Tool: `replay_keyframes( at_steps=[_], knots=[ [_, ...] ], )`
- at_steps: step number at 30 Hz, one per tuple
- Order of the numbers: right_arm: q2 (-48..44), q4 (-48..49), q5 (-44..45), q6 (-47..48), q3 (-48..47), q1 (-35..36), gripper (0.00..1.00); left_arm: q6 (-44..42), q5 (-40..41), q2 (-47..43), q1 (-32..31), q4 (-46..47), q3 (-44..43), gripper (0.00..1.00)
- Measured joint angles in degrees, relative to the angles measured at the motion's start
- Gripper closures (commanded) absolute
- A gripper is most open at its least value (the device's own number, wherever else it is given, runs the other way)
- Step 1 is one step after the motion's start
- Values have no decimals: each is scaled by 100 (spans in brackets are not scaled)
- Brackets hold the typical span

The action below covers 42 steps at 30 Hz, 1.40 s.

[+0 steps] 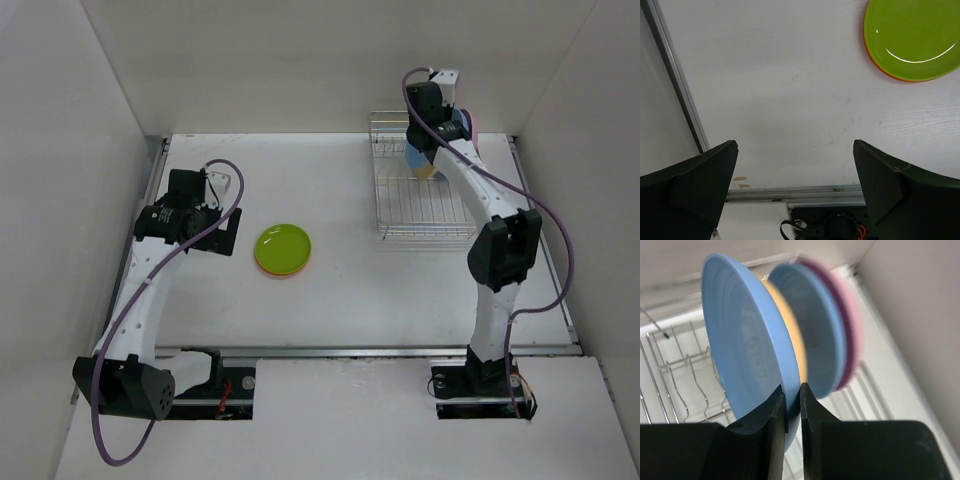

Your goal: Unload the plates from the dish rack

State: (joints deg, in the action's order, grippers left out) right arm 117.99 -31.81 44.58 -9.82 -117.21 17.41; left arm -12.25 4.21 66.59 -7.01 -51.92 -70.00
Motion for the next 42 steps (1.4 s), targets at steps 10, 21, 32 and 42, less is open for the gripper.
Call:
replay_keyframes(
  at_steps=[10,21,32,42],
  knots=[
    [-2455,1104,173,610,295,1300,100,-20,-264,0,0,-144,-354,0],
    [-2262,1825,-5355,-31,2916,1303,100,-9,-1963,-236,0,-125,-811,0],
    [-1714,2994,-7735,-800,4035,1759,100,125,-2420,1045,0,-17,-811,4],
    [-1517,3399,-7689,-833,4116,1880,100,168,-3038,1711,-2,-555,-1062,100]
  ],
)
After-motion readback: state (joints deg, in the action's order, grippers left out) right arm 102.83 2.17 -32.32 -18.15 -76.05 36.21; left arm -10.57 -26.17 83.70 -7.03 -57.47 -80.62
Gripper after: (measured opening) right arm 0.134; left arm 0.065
